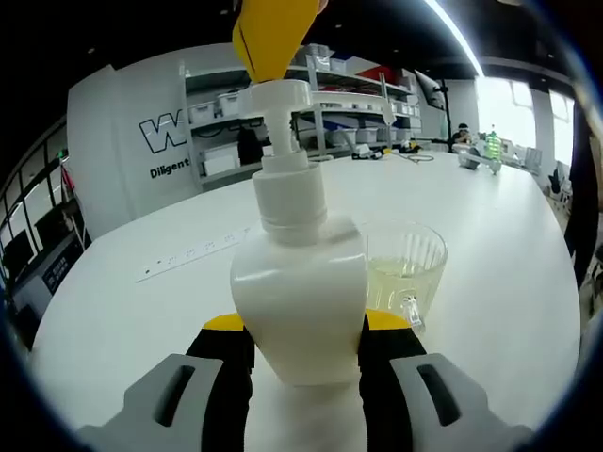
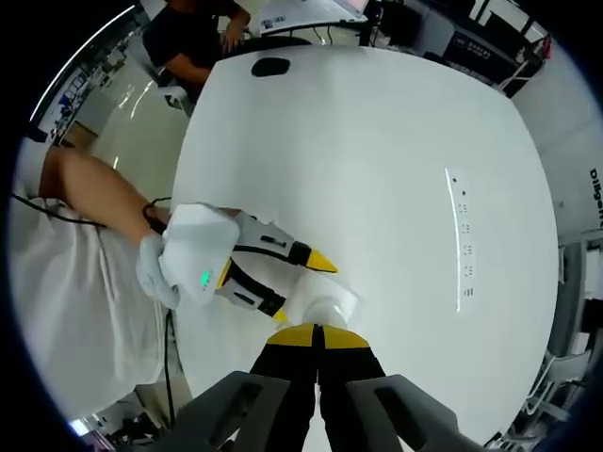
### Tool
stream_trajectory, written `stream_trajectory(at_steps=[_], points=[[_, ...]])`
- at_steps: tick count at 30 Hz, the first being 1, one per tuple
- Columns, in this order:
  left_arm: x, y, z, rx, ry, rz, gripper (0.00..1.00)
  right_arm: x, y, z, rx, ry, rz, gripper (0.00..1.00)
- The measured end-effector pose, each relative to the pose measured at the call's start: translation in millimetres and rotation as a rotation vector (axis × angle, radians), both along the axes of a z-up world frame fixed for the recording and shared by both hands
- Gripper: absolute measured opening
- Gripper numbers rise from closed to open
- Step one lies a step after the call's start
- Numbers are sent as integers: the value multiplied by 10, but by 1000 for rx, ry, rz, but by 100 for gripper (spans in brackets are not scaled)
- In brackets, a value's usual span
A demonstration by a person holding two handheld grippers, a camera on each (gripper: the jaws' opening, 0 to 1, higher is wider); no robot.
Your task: Hold the bottle steady, press the pump all the way down and release, and repeat the specified number of times to dispense into the cup
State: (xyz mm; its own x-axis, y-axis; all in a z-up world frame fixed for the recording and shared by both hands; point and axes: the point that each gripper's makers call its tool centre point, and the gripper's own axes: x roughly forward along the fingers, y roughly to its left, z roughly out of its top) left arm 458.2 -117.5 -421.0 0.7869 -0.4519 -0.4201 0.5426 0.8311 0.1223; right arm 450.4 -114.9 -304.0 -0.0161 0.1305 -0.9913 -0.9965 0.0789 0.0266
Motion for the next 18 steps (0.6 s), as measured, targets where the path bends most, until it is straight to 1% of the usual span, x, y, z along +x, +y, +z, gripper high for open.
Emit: stream_trajectory(at_steps=[12, 18], points=[[-1, -1, -8, 5, 0, -1, 41, -12, 11, -20, -20, -16, 21, 0], [-2, -3, -8, 4, 2, 1, 41, -40, -2, -32, -26, -5, 5, 0]])
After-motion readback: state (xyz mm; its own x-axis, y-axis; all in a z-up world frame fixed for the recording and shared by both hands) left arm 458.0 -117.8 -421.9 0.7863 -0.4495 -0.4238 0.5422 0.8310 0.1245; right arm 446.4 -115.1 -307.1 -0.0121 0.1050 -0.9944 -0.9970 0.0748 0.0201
